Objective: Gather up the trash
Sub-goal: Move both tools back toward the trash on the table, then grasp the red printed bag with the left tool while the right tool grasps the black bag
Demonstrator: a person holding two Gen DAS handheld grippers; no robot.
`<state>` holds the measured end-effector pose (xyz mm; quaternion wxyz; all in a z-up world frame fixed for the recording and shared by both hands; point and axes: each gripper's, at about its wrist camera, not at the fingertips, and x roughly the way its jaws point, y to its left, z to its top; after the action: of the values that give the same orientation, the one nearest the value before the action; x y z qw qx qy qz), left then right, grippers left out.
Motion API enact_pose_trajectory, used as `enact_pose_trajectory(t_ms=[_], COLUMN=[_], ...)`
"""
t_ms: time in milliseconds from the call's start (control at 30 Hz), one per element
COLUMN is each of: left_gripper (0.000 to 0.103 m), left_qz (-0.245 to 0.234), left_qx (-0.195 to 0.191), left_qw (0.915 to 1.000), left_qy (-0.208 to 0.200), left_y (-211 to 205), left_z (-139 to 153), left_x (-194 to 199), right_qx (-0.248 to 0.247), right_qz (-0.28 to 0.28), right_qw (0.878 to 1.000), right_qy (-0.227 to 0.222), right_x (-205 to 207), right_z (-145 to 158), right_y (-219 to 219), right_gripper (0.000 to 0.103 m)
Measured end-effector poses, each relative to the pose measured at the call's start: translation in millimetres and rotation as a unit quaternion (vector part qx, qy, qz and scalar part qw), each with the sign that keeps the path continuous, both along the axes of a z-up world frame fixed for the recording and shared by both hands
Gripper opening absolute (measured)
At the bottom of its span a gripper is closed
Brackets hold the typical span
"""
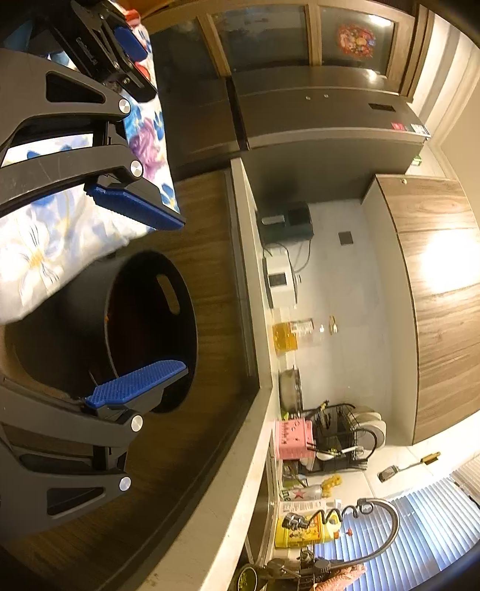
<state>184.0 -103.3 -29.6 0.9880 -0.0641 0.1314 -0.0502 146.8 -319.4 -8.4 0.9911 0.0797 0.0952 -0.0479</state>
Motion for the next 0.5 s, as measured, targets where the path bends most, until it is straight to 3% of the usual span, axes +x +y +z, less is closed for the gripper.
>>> enact_pose_trajectory(t_ms=[500], left_gripper=[0.096], left_qz=[0.133], left_qx=[-0.021], left_qw=[0.9908], left_qy=[0.004], left_y=[124], left_z=[-9], left_x=[-55], right_qx=[0.002], right_qz=[0.108], right_qw=[0.994], right_qy=[0.028], right_x=[1], right_z=[-17], right_y=[107], right_gripper=[0.072])
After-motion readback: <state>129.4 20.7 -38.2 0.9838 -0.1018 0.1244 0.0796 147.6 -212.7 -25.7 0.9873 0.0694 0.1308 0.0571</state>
